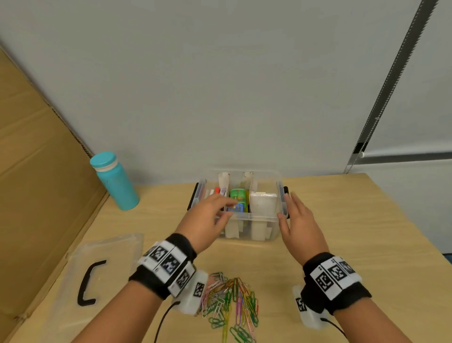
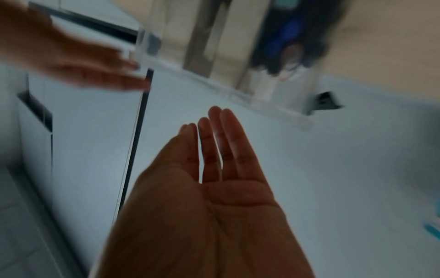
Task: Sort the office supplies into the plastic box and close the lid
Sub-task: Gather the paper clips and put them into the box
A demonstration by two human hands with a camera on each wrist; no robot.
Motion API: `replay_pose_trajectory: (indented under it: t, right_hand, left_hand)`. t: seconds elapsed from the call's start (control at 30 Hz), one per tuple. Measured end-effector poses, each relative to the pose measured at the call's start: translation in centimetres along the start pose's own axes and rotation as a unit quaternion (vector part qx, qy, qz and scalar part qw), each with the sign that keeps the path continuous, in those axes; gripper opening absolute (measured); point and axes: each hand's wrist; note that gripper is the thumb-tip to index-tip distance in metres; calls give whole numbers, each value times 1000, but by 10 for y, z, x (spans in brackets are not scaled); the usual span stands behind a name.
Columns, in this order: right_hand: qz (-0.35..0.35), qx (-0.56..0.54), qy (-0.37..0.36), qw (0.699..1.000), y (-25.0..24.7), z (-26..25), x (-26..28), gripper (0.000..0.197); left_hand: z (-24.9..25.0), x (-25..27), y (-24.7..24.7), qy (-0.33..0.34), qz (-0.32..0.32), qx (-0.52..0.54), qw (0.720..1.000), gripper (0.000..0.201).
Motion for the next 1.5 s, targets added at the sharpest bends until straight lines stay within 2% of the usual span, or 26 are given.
replay_pose_trajectory:
  t: [0.1,0.17,0.23,0.27,0.33,0.37,0.43,0.5,0.57,0.67,0.77,0.87,0.97,1.17,1.27,1.33,1.5]
  right_hand:
    - [64,27,-95,993,-15,-22,15,53]
    - [56,31,-165,984,-14,-39,29,42]
    - [-61,48,-177,981,-3,-50,45,35]
    - [-144,51,-150,977,8,-52,51,38]
    - [-293,46,-63,953,32,-48,62,56]
    - [-345,48,-23,937,43,-45,66,68]
    - [-389,60,16,919,62,-42,74,81]
    - [-379,56,24,923,72,-43,77,76]
    - [-363,40,22,931,77,-46,77,58]
    - [-346,10,21,938,79,-50,74,31]
    - [-335,-3,20,942,80,-50,70,19]
    - [-318,4,15,948,81,-50,65,16]
    - [-301,-11,14,953,84,-48,61,17]
    - [-293,-91,47,951,80,-33,54,37]
    - [-285,-162,71,942,67,-28,51,29]
    - [-268,-250,87,926,50,-31,46,20]
    - [-165,-390,68,903,-15,-48,13,7]
  left_hand:
    - [-32,38,14,-47,-34,-36,998,31]
    - [-50,58,28,-103,-79,-52,990,32]
    - [-62,73,42,-160,-133,-50,977,45]
    - [-65,77,50,-183,-158,-43,969,55]
    - [-68,84,64,-211,-201,-43,956,74]
    - [-69,86,70,-216,-213,-51,951,82]
    - [-69,88,78,-223,-214,-64,949,91]
    - [-67,87,82,-226,-207,-72,949,94]
    - [-64,86,85,-226,-203,-75,950,89]
    - [-61,85,88,-224,-194,-53,953,70]
    - [-61,85,87,-221,-189,-32,956,46]
    - [-63,83,85,-213,-168,-24,962,31]
    - [-65,82,84,-207,-153,-16,966,27]
    - [-72,84,78,-218,-109,22,970,22]
    - [-75,83,73,-217,-86,59,971,20]
    - [-78,83,70,-215,-64,87,971,20]
    - [-79,83,63,-220,-24,151,963,18]
Point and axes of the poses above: each hand's wrist, its own x-axis away from the middle knuckle, its own y-axis out of the palm, z = x × y, and after that the axes turned 10 degrees about -z, right-handed
